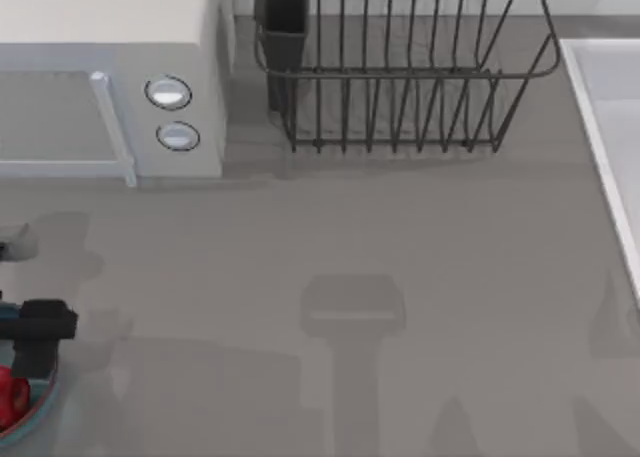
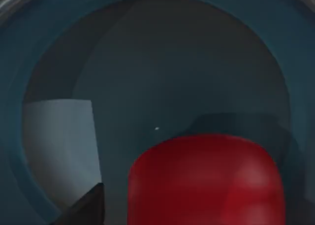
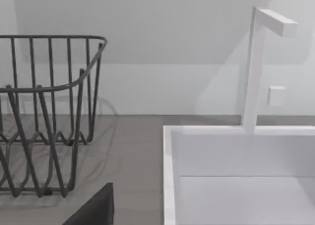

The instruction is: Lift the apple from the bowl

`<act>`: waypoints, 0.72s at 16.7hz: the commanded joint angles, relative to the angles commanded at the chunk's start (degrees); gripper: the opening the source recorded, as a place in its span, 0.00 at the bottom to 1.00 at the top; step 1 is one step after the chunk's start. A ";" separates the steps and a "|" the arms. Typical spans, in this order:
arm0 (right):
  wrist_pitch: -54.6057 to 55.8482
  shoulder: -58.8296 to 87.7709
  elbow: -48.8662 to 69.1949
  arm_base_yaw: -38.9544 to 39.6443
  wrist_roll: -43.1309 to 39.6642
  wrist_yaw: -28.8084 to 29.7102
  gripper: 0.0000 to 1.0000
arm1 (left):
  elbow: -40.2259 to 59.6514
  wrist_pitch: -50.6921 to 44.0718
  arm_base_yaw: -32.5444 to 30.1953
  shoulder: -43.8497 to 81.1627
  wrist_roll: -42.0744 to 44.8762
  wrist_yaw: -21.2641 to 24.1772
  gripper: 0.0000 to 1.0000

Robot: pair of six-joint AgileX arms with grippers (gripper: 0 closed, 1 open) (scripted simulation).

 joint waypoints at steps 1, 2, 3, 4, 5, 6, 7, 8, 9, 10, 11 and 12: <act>0.00 0.00 0.00 0.00 0.00 0.00 1.00 | -1.71 3.52 0.03 1.43 0.05 0.00 1.00; 0.00 0.00 0.00 0.00 0.00 0.00 1.00 | -3.32 6.45 0.06 2.77 0.10 -0.01 1.00; 0.00 0.00 0.00 0.00 0.00 0.00 1.00 | -4.74 8.78 0.09 3.97 0.14 -0.01 1.00; 0.00 0.00 0.00 0.00 0.00 0.00 1.00 | -5.87 10.50 0.12 4.97 0.18 -0.01 1.00; 0.00 0.00 0.00 0.00 0.00 0.00 1.00 | -6.64 11.61 0.13 5.70 0.20 -0.01 1.00; 0.00 0.00 0.00 0.00 0.00 0.00 1.00 | -7.00 12.11 0.14 6.04 0.21 -0.01 1.00; 0.00 0.00 0.00 0.00 0.00 0.00 1.00 | -7.01 12.13 0.14 6.06 0.21 -0.01 1.00; 0.00 0.00 0.00 0.00 0.00 0.00 1.00 | -7.01 12.13 0.14 6.06 0.21 -0.01 1.00; 0.00 0.00 0.00 0.00 0.00 0.00 1.00 | -7.01 12.13 0.14 6.06 0.21 -0.01 1.00; 0.00 0.00 0.00 0.00 0.00 0.00 1.00 | -7.01 12.13 0.14 6.06 0.21 -0.01 1.00; 0.00 0.00 0.00 0.00 0.00 0.00 1.00 | -7.01 12.13 0.14 6.06 0.21 -0.01 0.92; 0.00 0.00 0.00 0.00 0.00 0.00 1.00 | -7.01 12.13 0.14 6.06 0.21 -0.01 0.85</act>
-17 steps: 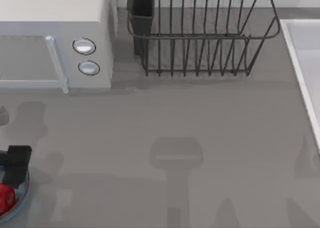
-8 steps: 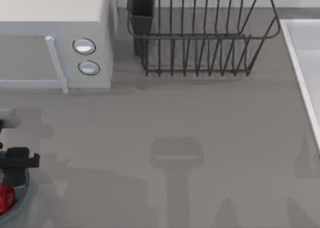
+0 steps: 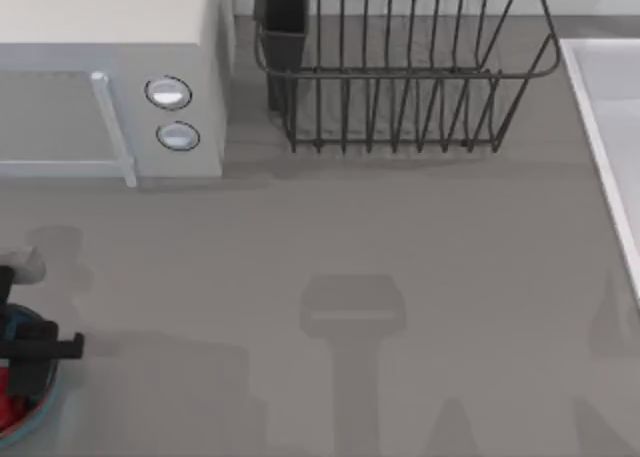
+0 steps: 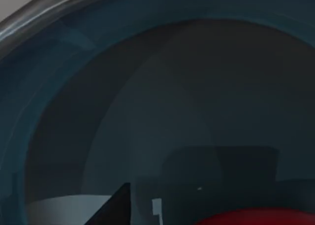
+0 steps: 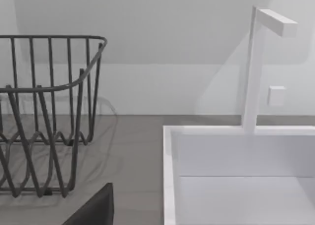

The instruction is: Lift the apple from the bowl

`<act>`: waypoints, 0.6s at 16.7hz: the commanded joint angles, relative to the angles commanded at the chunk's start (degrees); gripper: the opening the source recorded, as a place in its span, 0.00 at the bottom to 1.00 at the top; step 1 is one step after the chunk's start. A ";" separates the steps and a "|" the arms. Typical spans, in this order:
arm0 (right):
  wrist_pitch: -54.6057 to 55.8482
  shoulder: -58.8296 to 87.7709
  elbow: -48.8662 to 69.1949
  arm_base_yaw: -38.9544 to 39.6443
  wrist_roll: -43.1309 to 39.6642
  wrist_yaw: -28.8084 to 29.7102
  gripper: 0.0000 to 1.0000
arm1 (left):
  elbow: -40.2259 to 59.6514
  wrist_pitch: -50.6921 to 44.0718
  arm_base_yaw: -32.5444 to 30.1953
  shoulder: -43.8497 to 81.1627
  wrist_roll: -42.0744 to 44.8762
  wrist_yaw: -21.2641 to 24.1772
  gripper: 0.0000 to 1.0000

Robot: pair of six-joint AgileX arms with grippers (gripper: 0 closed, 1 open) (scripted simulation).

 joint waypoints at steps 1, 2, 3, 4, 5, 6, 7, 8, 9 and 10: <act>0.00 0.00 0.00 0.00 0.00 0.00 1.00 | 0.00 0.00 0.00 0.00 0.00 0.00 0.77; 0.00 0.00 0.00 0.00 0.00 0.00 1.00 | 0.00 0.00 0.00 0.00 0.00 0.00 0.70; 0.00 0.00 0.00 0.00 0.00 0.00 1.00 | 0.00 0.00 0.00 0.00 0.00 0.00 0.62; 0.00 0.00 0.00 0.00 0.00 0.00 1.00 | 0.00 0.00 0.00 0.00 0.00 0.00 0.55; 0.00 0.00 0.00 0.00 0.00 0.00 1.00 | 0.00 0.00 0.00 0.00 0.00 0.00 0.47; 0.00 0.00 0.00 0.00 0.00 0.00 1.00 | 0.00 0.00 0.00 0.00 0.00 0.00 0.40; 0.00 0.00 0.00 0.00 0.00 0.00 1.00 | 0.00 0.00 0.00 0.00 0.00 0.00 0.32; 0.00 0.00 0.00 0.00 0.00 0.00 1.00 | 0.00 0.00 0.00 0.00 0.00 0.00 0.25; 0.00 0.00 0.00 0.00 0.00 0.00 1.00 | 0.00 0.00 0.00 0.00 0.00 0.00 0.17; 0.00 0.00 0.00 0.00 0.00 0.00 1.00 | 0.00 0.00 0.00 0.00 0.00 0.00 0.10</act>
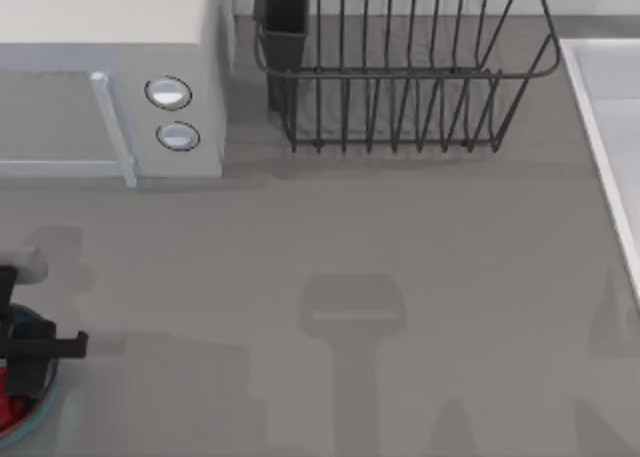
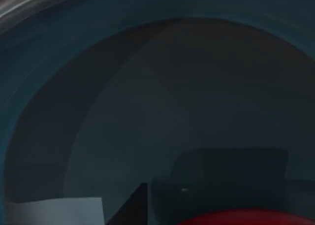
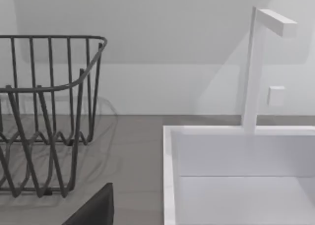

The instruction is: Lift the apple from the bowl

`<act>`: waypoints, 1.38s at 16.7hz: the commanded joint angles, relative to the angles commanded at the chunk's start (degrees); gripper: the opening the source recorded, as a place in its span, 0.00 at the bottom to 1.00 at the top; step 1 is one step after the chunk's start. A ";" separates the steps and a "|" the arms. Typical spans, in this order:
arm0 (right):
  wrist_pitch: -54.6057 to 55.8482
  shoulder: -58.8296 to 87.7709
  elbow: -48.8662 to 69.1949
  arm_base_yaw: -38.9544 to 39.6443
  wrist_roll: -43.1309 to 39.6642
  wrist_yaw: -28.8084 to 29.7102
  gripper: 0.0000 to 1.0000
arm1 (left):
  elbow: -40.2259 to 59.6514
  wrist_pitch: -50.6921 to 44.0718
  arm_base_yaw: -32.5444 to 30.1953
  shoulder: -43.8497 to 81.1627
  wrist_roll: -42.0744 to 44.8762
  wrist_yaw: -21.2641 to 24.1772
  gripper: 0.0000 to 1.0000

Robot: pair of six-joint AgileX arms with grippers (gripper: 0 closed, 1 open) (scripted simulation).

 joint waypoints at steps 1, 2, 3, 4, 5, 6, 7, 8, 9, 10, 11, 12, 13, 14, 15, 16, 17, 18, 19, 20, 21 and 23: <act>0.00 0.00 0.00 0.00 0.00 0.00 1.00 | 0.00 0.00 0.00 0.00 0.00 0.00 0.02; 0.00 0.00 0.00 0.00 0.00 0.00 1.00 | 0.00 0.00 0.00 0.00 0.00 0.00 0.00; 0.00 0.00 0.00 0.00 0.00 0.00 1.00 | 0.00 0.00 0.00 0.00 0.00 0.00 0.00; 0.00 0.00 0.00 0.00 0.00 0.00 1.00 | 0.00 0.00 0.00 0.00 0.00 0.00 0.00; 0.00 0.00 0.00 0.00 0.00 0.00 1.00 | 0.00 0.00 0.00 0.00 0.00 0.00 0.00; 0.00 0.00 0.00 0.00 0.00 0.00 1.00 | 0.00 0.00 0.00 0.00 0.00 0.00 0.00; 0.00 0.00 0.00 0.00 0.00 0.00 1.00 | 0.00 0.00 0.00 0.00 0.00 0.00 0.00; 0.00 0.00 0.00 0.00 0.00 0.00 1.00 | 0.00 0.00 0.00 0.00 0.00 0.00 0.00; 0.00 0.00 0.00 0.00 0.00 0.00 1.00 | 0.00 0.00 0.00 0.00 0.00 0.00 0.00; 0.00 0.00 0.00 0.00 0.00 0.00 1.00 | 3.61 -5.72 0.43 -6.02 1.07 3.18 0.00; 0.00 0.00 0.00 0.00 0.00 0.00 1.00 | 3.72 -5.84 0.43 -6.01 1.07 3.18 0.00; 0.00 0.00 0.00 0.00 0.00 0.00 1.00 | 4.36 -6.49 0.42 -5.94 1.06 3.19 0.00; 0.00 0.00 0.00 0.00 0.00 0.00 1.00 | 5.62 -7.80 0.39 -5.79 1.04 3.20 0.00; 0.00 0.00 0.00 0.00 0.00 0.00 1.00 | 7.46 -9.69 0.36 -5.63 1.01 3.20 0.00; 0.00 0.00 0.00 0.00 0.00 0.00 1.00 | 9.89 -12.18 0.32 -5.48 0.97 3.21 0.00; 0.00 0.00 0.00 0.00 0.00 0.00 1.00 | 12.93 -15.29 0.27 -5.37 0.92 3.22 0.00; 0.00 0.00 0.00 0.00 0.00 0.00 1.00 | 16.51 -18.95 0.21 -5.30 0.87 3.23 0.00; 0.00 0.00 0.00 0.00 0.00 0.00 1.00 | 20.69 -23.26 0.15 -5.31 0.81 3.23 0.00; 0.00 0.00 0.00 0.00 0.00 0.00 1.00 | 25.21 -28.09 0.08 -5.39 0.74 3.23 0.00; 0.00 0.00 0.00 0.00 0.00 0.00 1.00 | 29.94 -33.38 0.01 -5.58 0.66 3.23 0.00; 0.00 0.00 0.00 0.00 0.00 0.00 1.00 | 34.67 -38.75 -0.07 -5.85 0.58 3.23 0.00; 0.00 0.00 0.00 0.00 0.00 0.00 1.00 | 43.60 -48.68 -0.22 -6.62 0.42 3.21 0.00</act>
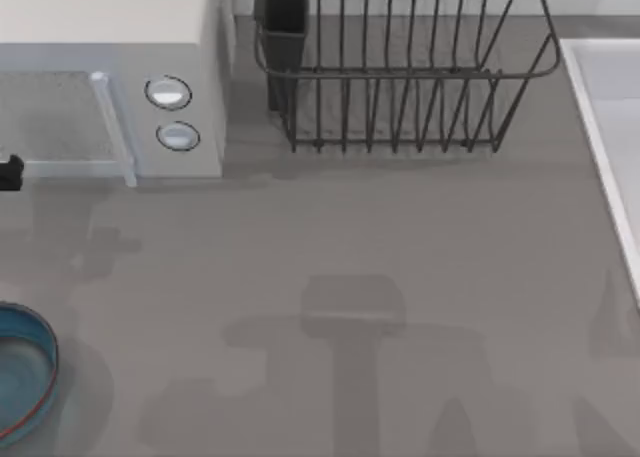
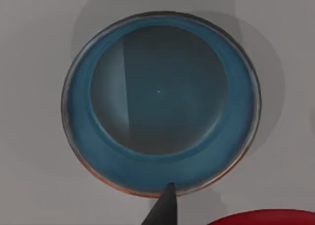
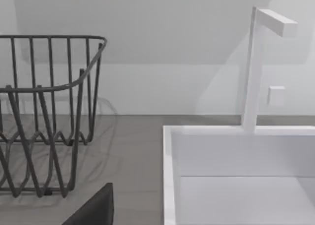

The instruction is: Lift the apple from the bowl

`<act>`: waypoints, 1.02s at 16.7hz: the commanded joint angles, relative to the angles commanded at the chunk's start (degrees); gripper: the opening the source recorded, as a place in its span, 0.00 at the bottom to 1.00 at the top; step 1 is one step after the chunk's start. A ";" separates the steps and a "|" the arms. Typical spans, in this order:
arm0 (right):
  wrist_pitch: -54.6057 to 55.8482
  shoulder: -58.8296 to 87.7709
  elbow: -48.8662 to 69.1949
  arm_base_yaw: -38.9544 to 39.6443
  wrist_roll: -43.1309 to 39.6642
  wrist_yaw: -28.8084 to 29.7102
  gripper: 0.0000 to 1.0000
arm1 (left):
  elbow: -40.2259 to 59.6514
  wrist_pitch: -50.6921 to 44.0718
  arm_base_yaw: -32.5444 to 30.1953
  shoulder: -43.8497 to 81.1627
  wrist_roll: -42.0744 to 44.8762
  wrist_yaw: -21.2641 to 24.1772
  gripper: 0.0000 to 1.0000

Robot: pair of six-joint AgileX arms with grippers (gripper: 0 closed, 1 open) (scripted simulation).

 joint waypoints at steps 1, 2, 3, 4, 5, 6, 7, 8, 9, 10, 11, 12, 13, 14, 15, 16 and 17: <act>0.00 0.00 0.00 0.00 0.00 0.00 1.00 | 4.00 -4.19 -0.07 -0.48 -0.08 -0.01 0.00; 0.00 0.00 0.00 0.00 0.00 0.00 1.00 | 7.48 -7.74 -0.14 -0.99 -0.16 -0.03 0.00; 0.00 0.00 0.00 0.00 0.00 0.00 1.00 | 10.43 -10.76 -0.20 -1.50 -0.23 -0.04 0.00; 0.00 0.00 0.00 0.00 0.00 0.00 1.00 | 12.74 -13.12 -0.25 -1.98 -0.29 -0.06 0.00; 0.00 0.00 0.00 0.00 0.00 0.00 1.00 | 14.50 -14.93 -0.29 -2.40 -0.34 -0.07 0.00; 0.00 0.00 0.00 0.00 0.00 0.00 1.00 | 15.66 -16.12 -0.32 -2.72 -0.37 -0.08 0.00; 0.00 0.00 0.00 0.00 0.00 0.00 1.00 | 16.24 -16.72 -0.34 -2.88 -0.39 -0.09 0.00; 0.00 0.00 0.00 0.00 0.00 0.00 1.00 | 16.32 -16.80 -0.34 -2.90 -0.39 -0.09 0.00; 0.00 0.00 0.00 0.00 0.00 0.00 1.00 | 16.32 -16.80 -0.34 -2.90 -0.39 -0.09 0.00; 0.00 0.00 0.00 0.00 0.00 0.00 1.00 | 16.32 -16.80 -0.34 -2.90 -0.39 -0.09 0.00; 0.00 0.00 0.00 0.00 0.00 0.00 1.00 | 16.17 -16.67 -0.10 -2.73 -0.28 -0.12 0.00; 0.00 0.00 0.00 0.00 0.00 0.00 1.00 | 16.21 -16.62 -0.23 -2.61 -0.41 -0.13 0.00; 0.00 0.00 0.00 0.00 0.00 0.00 1.00 | 16.41 -16.40 -0.92 -1.98 -1.10 -0.19 0.00; 0.00 0.00 0.00 0.00 0.00 0.00 1.00 | 16.72 -15.97 -2.18 -0.89 -2.37 -0.29 0.00; 0.00 0.00 0.00 0.00 0.00 0.00 1.00 | 17.08 -15.27 -4.09 0.58 -4.27 -0.44 0.00; 0.00 0.00 0.00 0.00 0.00 0.00 1.00 | 17.44 -14.33 -6.59 2.33 -6.77 -0.62 0.00; 0.00 0.00 0.00 0.00 0.00 0.00 1.00 | 17.77 -13.16 -9.66 4.27 -9.85 -0.83 0.00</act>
